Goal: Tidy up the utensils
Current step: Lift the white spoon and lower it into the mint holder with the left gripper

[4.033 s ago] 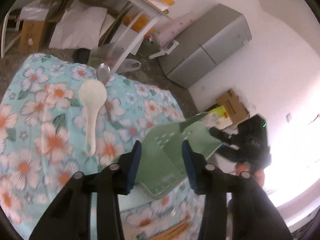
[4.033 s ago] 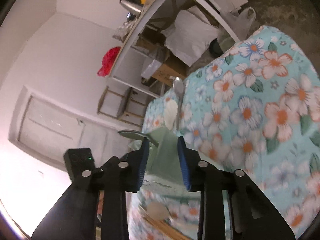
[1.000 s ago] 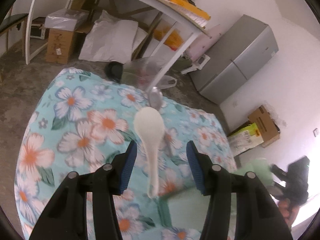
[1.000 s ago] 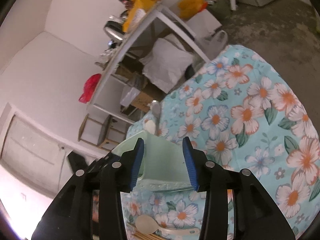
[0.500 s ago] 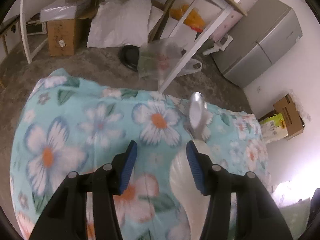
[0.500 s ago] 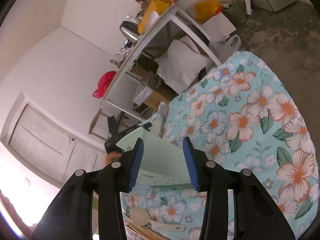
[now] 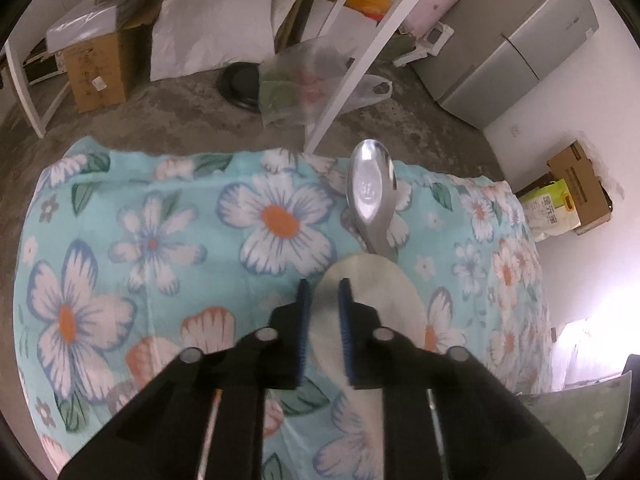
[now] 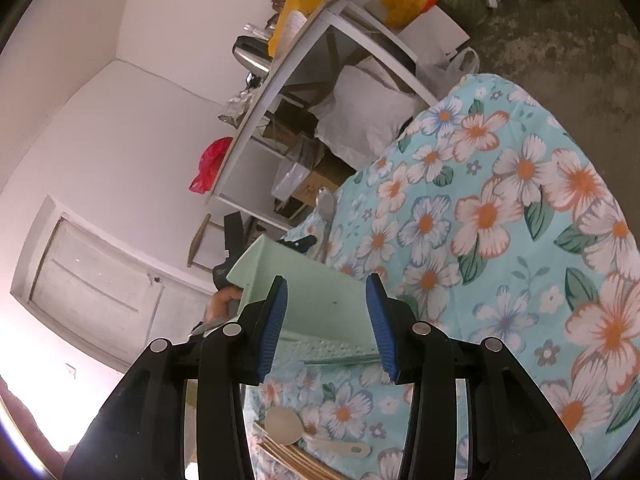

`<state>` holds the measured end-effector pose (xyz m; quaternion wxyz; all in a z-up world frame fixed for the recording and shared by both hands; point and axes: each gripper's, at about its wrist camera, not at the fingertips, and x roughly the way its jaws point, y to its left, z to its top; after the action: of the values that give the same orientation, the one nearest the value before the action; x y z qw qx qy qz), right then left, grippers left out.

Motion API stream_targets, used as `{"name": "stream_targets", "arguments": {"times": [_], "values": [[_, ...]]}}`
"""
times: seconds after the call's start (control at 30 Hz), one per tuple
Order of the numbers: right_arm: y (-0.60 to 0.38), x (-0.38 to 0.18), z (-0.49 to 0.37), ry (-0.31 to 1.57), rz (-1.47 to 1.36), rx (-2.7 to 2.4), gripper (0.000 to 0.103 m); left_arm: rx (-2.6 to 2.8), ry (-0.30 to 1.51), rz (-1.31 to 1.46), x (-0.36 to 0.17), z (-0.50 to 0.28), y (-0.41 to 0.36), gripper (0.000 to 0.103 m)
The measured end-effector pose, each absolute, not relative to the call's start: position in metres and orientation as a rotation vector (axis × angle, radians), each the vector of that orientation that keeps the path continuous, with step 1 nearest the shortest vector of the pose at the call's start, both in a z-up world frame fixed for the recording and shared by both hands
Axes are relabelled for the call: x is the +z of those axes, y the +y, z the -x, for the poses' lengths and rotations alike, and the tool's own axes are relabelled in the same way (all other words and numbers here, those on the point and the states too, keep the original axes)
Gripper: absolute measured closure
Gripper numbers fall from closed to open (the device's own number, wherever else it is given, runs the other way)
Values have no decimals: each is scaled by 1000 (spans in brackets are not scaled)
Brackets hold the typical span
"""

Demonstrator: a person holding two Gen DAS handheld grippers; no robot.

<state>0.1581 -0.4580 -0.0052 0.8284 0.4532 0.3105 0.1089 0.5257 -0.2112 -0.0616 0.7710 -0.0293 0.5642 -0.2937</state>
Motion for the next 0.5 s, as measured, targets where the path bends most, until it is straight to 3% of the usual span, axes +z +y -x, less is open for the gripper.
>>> {"name": "stream_targets", "arguments": {"times": [0.27, 0.5], "values": [[-452, 1, -135, 650, -974, 223, 62, -544, 1071, 125, -17, -497, -179, 103], [-439, 14, -117, 636, -957, 229, 62, -526, 662, 152, 95, -416, -144, 103]]}}
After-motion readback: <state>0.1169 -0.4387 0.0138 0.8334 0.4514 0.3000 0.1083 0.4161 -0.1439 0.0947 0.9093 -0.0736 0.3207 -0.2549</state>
